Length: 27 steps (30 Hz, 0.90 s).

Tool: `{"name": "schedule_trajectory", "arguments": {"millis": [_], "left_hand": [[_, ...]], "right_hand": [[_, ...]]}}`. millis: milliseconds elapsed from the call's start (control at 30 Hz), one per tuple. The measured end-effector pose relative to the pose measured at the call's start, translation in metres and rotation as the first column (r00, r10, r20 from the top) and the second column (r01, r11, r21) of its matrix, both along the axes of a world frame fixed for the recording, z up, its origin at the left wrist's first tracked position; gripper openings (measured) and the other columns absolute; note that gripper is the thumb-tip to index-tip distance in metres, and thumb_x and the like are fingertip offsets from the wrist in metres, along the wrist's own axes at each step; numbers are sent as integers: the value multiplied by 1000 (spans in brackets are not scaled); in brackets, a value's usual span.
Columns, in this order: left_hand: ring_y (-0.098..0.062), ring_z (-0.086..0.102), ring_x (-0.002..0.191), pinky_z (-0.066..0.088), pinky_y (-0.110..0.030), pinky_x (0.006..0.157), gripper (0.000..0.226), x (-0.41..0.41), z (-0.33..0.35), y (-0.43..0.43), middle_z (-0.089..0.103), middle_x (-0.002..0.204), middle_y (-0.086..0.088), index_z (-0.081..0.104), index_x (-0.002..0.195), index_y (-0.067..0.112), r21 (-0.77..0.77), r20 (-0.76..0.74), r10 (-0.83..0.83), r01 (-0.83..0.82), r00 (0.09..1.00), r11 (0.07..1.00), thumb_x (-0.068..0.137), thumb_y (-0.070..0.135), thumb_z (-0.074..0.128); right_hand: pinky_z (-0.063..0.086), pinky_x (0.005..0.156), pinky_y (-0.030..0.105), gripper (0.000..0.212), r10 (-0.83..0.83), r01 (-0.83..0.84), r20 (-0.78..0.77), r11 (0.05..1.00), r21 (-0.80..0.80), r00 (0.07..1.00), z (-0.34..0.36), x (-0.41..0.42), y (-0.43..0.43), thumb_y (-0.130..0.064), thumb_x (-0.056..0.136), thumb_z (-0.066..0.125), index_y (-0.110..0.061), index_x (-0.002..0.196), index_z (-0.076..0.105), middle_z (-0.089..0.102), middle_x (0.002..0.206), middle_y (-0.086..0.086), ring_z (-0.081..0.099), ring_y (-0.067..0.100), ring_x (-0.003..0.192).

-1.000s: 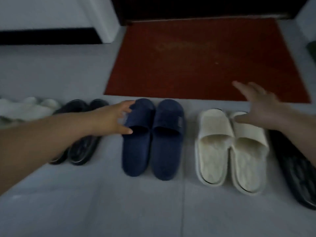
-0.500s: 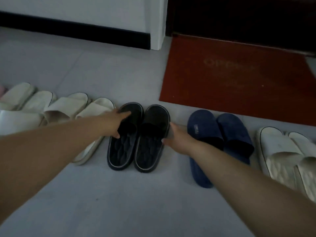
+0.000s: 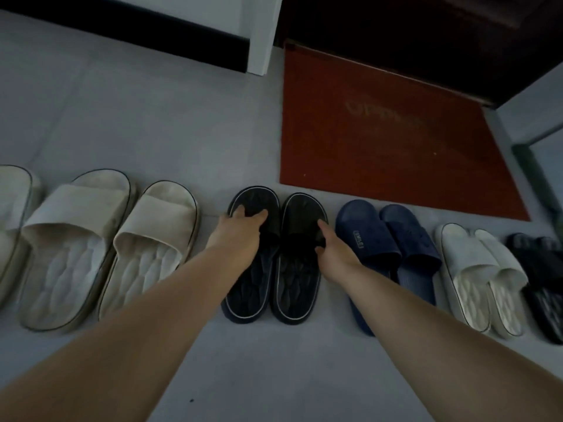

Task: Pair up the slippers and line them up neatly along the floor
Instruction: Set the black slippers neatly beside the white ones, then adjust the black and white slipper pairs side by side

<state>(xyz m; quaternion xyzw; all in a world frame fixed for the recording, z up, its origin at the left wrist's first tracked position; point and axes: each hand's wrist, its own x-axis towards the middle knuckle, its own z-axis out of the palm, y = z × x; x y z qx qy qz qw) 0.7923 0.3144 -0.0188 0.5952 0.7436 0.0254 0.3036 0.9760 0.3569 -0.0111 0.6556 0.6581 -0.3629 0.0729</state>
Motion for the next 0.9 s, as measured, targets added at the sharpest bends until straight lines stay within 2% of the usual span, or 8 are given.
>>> {"name": "schedule_trajectory", "arguments": {"millis": [200,333,400,467,600,767,833,900], "left_hand": [[-38,29,134,34,-45,109,61,3,4,-4,17,156,-11,13,146,32,-62,9,83,-83,996,995,94,22,44],[-35,46,124,37,-40,106,76,-17,54,-5,42,141,-20,13,147,15,-150,109,119,-102,987,983,87,16,59],[-33,50,120,39,-38,104,73,-38,97,-15,46,136,-20,17,145,10,-183,102,110,-90,989,979,86,11,59],[-29,49,121,39,-31,103,69,-57,145,-34,45,138,-13,22,144,12,-205,-5,97,-96,995,974,86,15,60],[-21,47,125,34,-26,101,66,-94,206,-74,46,140,-2,25,144,21,-290,-185,117,-168,976,942,87,26,59],[-22,48,124,38,-31,103,63,-152,162,-94,46,140,0,34,140,20,-195,-274,217,-275,937,942,85,34,60],[-28,44,128,38,-35,104,63,-177,124,-97,42,143,-6,35,140,17,-173,-302,226,-286,926,943,84,32,60],[-32,42,128,39,-39,104,62,-204,90,-98,36,145,-12,35,139,12,-178,-326,135,-201,936,963,84,30,59]], "right_hand": [[44,96,40,74,117,-114,105,993,-31,988,5,2,14,-6,88,46,-29,147,9,39,142,14,48,35,121],[42,99,44,84,192,-184,209,981,-56,959,38,-16,46,-6,85,53,-23,147,0,21,150,16,34,39,131],[42,101,45,80,188,-185,66,982,-42,980,61,-32,52,-8,84,55,-20,147,7,24,147,16,36,38,130],[43,99,42,76,156,-165,-130,985,-59,979,82,-51,43,-11,82,58,-18,144,16,31,144,17,41,37,126],[40,96,32,70,190,-272,-381,947,-173,905,102,-87,2,-12,81,62,-13,141,26,36,141,18,44,33,123],[41,90,28,62,276,-377,-481,918,-126,832,61,-140,-28,-14,81,64,-15,135,36,44,135,14,49,26,118],[39,92,26,69,269,-346,-459,934,-91,846,35,-159,-46,-16,81,64,-16,141,29,40,139,13,46,25,123],[37,98,28,72,179,-222,-474,974,-35,862,11,-174,-68,-16,82,62,-14,142,23,38,140,11,45,24,124]]}}
